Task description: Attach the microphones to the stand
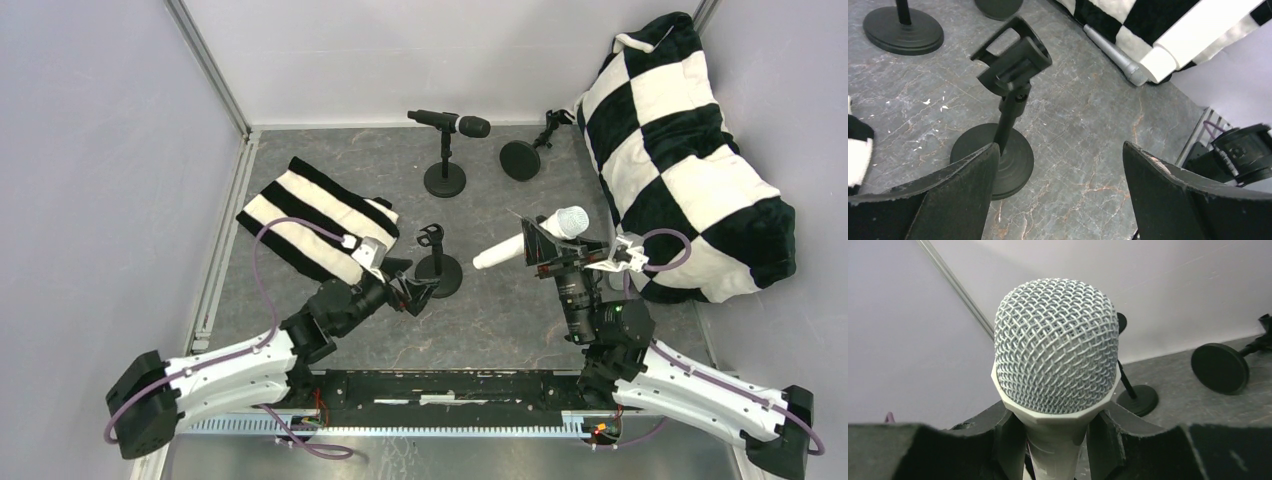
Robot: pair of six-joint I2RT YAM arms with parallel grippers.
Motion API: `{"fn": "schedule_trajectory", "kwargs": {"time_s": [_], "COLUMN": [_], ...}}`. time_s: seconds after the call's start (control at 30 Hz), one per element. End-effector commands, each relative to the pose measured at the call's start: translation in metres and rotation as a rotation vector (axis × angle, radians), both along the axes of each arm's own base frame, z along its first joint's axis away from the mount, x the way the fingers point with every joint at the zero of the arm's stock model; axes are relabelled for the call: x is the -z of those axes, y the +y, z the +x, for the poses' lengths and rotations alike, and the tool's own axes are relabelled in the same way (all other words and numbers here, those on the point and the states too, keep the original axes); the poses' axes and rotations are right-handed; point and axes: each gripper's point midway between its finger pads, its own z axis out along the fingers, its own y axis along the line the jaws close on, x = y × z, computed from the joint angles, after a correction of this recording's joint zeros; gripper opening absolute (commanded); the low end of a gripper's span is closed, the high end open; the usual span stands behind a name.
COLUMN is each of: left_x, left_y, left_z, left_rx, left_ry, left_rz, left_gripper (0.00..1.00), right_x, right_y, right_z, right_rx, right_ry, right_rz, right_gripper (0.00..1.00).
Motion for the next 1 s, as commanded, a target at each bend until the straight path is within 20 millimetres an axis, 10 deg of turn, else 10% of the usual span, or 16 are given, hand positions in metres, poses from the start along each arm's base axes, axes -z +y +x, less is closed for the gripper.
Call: {"fn": "schedule_trajectory", "kwargs": {"time_s": [0.0, 0.97], "left_x": [-0.021, 0.011], "left_y": [-0.004, -0.038], "left_z": [0.008, 0.090], "left_rx": [-0.072, -0.421], "left_ry": [-0.181, -0.369], "left_rz": [-0.090, -0.051], "left_gripper": [0.96, 0.77], "right_x": [0.009, -0.014], "right_y": [-0.010, 0.016], "right_z": [-0.001, 0.002], "right_rx": [0.050, 0.054], "right_ry": [-0.029, -0.246], "right_rz": [-0.082, -0.244], "right_gripper": [0.00, 0.00]}}
